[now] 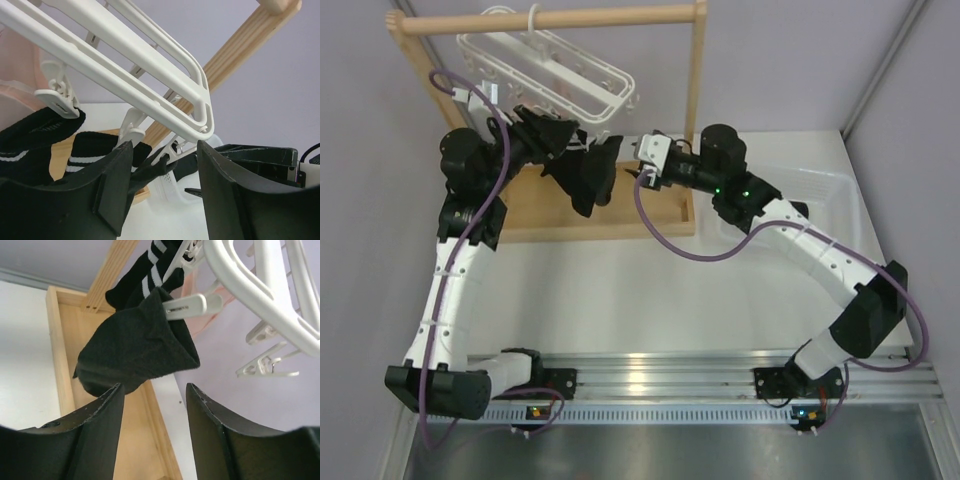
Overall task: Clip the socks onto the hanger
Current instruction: Clamp the sock onto the hanger, then open the clamp at the hanger.
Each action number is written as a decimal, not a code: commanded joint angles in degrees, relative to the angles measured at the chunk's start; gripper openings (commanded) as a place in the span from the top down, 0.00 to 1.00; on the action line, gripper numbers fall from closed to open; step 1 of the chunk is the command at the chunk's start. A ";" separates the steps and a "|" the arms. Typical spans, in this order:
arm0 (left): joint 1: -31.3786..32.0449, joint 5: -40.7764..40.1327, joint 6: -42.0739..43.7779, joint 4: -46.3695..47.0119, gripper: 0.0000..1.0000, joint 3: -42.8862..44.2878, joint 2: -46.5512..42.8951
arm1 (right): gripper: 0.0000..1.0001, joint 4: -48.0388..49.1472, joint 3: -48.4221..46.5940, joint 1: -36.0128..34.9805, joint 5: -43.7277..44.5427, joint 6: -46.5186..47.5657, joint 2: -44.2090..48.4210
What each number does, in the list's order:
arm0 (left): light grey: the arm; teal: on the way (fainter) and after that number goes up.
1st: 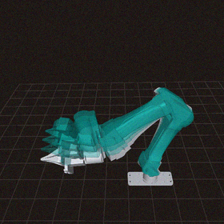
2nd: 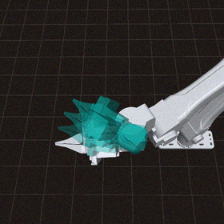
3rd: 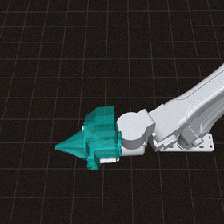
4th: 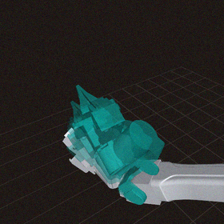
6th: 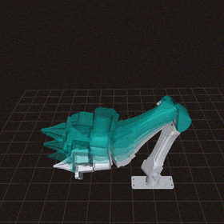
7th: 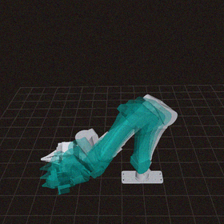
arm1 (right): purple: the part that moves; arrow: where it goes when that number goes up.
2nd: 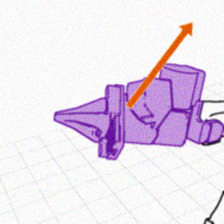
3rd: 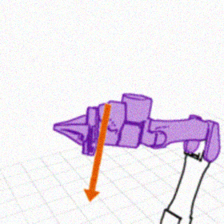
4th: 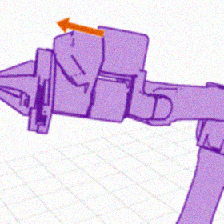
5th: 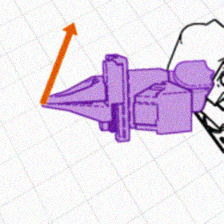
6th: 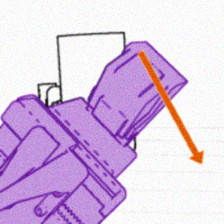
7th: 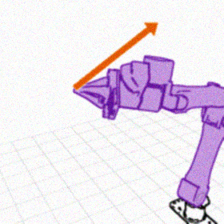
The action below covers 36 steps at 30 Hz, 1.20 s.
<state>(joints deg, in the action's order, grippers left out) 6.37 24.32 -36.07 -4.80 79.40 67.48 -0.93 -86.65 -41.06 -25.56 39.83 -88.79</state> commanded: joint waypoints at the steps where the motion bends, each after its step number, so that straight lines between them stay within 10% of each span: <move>1: -1.27 -0.58 -1.45 2.77 0.41 0.32 -1.48 | 0.48 2.94 1.04 2.46 1.22 -3.78 3.98; 9: -3.20 -0.76 -1.63 4.09 0.42 0.50 -0.69 | 0.39 12.69 -2.63 12.75 -6.68 -21.44 -1.55; 36: -4.44 0.21 -1.63 3.48 0.43 0.32 -0.42 | 0.40 27.38 -15.83 12.06 -21.37 -29.20 -18.61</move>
<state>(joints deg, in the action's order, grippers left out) 2.31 24.18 -37.39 -4.12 79.40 67.53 23.29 -99.90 -27.83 -44.88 11.42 -106.30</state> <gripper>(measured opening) 0.575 0.606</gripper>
